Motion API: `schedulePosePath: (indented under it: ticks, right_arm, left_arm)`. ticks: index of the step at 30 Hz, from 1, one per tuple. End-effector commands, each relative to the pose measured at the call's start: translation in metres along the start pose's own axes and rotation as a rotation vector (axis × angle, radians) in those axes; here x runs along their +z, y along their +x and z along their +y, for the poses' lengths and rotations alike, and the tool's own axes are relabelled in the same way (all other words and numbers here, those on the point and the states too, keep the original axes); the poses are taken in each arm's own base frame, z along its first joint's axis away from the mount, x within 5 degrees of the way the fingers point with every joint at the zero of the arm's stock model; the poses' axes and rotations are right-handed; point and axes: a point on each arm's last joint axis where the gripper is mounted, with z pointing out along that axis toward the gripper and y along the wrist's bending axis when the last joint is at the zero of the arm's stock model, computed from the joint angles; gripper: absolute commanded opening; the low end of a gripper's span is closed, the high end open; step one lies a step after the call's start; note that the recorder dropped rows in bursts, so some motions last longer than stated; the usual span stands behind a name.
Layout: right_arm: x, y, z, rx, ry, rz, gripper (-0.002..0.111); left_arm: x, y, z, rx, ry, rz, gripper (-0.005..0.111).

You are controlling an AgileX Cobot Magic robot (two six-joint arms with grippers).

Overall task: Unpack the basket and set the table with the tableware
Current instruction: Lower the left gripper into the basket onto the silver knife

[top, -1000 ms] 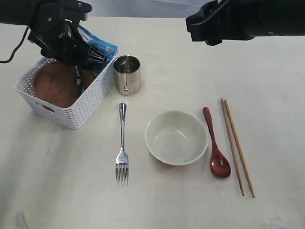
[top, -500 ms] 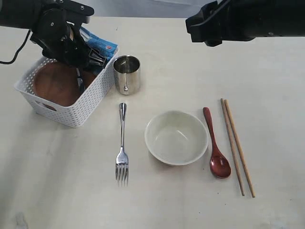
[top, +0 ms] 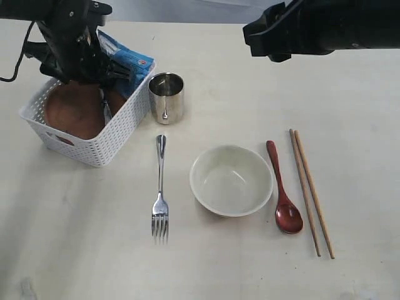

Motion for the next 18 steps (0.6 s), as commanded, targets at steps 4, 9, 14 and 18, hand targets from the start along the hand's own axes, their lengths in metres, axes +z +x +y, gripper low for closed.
schedulePosePath:
  ticks: [4, 9, 14, 18]
  right_arm:
    - [0.0, 0.0, -0.002, 0.002, 0.007, -0.001, 0.06]
    - [0.0, 0.0, -0.002, 0.002, 0.007, -0.002, 0.06]
    - [0.0, -0.001, -0.002, 0.002, 0.011, -0.007, 0.06]
    - [0.0, -0.001, -0.002, 0.002, 0.012, -0.009, 0.06]
  left_arm:
    - [-0.01, 0.002, -0.031, -0.03, -0.002, -0.053, 0.07]
    - [-0.011, 0.004, -0.024, -0.117, -0.109, -0.044, 0.07]
    - [-0.007, 0.004, -0.027, -0.165, -0.077, -0.061, 0.07]
    - [0.005, 0.007, -0.029, -0.164, -0.09, -0.031, 0.07]
